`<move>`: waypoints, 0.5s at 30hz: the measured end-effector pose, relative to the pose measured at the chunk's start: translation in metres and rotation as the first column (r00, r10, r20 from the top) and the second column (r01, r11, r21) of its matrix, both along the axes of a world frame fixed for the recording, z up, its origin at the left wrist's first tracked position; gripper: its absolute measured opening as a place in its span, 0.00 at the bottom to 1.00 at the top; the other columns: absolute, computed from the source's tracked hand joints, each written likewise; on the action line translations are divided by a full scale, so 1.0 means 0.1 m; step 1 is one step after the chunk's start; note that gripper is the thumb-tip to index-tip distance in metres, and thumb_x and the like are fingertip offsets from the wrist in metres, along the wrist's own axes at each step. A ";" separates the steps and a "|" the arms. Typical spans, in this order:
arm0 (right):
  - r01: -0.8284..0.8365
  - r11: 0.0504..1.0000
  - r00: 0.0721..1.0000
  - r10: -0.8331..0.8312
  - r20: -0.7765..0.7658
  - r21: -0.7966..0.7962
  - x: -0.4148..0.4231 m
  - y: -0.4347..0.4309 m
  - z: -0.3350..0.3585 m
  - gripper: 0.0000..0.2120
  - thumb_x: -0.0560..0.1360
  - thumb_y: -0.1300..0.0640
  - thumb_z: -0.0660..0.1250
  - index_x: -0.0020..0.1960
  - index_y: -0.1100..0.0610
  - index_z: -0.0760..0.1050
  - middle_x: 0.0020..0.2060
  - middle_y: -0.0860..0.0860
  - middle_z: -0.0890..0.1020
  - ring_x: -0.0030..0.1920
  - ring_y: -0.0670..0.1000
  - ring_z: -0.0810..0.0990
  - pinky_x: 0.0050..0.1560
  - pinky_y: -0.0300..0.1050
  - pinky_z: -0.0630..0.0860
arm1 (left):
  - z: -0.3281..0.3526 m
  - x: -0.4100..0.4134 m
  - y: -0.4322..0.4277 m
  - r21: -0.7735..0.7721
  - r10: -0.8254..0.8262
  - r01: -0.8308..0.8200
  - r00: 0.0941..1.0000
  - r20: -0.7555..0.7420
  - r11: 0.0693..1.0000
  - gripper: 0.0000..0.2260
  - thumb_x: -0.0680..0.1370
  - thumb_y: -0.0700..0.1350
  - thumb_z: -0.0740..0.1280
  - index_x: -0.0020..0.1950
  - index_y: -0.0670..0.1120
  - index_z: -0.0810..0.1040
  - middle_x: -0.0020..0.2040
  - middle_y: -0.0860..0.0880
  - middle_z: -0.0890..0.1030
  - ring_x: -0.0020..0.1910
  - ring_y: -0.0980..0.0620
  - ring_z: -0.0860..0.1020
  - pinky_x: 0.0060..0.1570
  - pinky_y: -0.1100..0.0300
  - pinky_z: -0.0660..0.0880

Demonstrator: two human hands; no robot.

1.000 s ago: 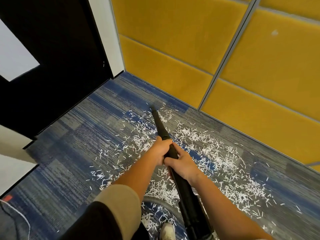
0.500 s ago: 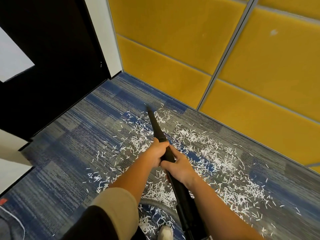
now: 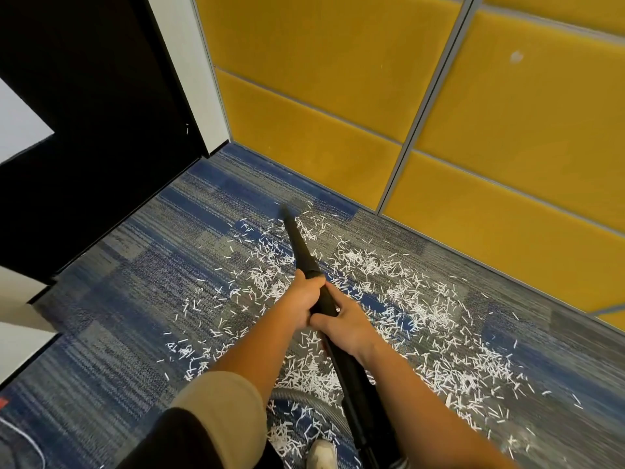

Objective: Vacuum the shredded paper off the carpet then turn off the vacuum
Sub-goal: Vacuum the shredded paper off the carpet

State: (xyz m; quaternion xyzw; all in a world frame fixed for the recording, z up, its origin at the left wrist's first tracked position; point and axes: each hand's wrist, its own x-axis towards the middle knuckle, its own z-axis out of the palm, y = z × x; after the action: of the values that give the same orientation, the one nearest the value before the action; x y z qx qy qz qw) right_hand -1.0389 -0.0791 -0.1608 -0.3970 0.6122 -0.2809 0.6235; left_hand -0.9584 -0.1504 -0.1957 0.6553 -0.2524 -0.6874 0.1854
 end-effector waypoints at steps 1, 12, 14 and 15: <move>-0.001 1.000 1.000 0.001 0.006 0.001 0.00 -0.01 0.01 0.25 0.70 0.68 0.66 0.52 0.38 0.69 0.29 0.50 0.75 0.24 0.47 0.72 0.29 0.42 0.73 | -0.01 0.00 0.00 -0.006 0.007 -0.007 1.000 0.002 1.000 0.24 0.82 0.45 0.59 0.76 0.48 0.55 0.57 0.41 0.77 0.39 0.46 0.78 0.33 0.53 0.77; -0.060 0.998 0.998 0.060 0.011 0.017 0.12 -0.16 -0.02 0.23 0.70 0.68 0.66 0.50 0.39 0.70 0.32 0.51 0.75 0.26 0.47 0.72 0.30 0.42 0.72 | -0.05 0.18 -0.12 -0.010 0.049 -0.050 0.998 -0.036 0.999 0.21 0.82 0.44 0.59 0.74 0.46 0.59 0.53 0.42 0.76 0.39 0.46 0.77 0.36 0.51 0.77; -0.059 0.998 0.998 0.059 0.014 0.034 0.10 -0.15 -0.01 0.24 0.70 0.69 0.65 0.53 0.42 0.70 0.31 0.52 0.75 0.26 0.48 0.72 0.29 0.41 0.72 | -0.04 0.17 -0.11 -0.005 0.044 -0.045 0.998 -0.044 0.999 0.23 0.82 0.44 0.59 0.75 0.47 0.56 0.52 0.43 0.76 0.40 0.46 0.77 0.36 0.51 0.77; -0.059 0.997 0.998 0.058 0.021 0.046 0.08 -0.14 -0.01 0.24 0.70 0.69 0.65 0.55 0.42 0.70 0.31 0.52 0.75 0.25 0.48 0.72 0.28 0.40 0.72 | -0.03 0.15 -0.10 -0.001 0.045 -0.045 0.997 -0.056 0.999 0.24 0.82 0.44 0.59 0.76 0.48 0.55 0.50 0.43 0.76 0.39 0.46 0.78 0.35 0.52 0.77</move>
State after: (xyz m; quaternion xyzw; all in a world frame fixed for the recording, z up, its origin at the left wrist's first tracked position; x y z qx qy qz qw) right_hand -1.0306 -0.0934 -0.1613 -0.3973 0.6005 -0.2522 0.6465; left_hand -0.9430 -0.1607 -0.1983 0.6412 -0.2330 -0.7007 0.2087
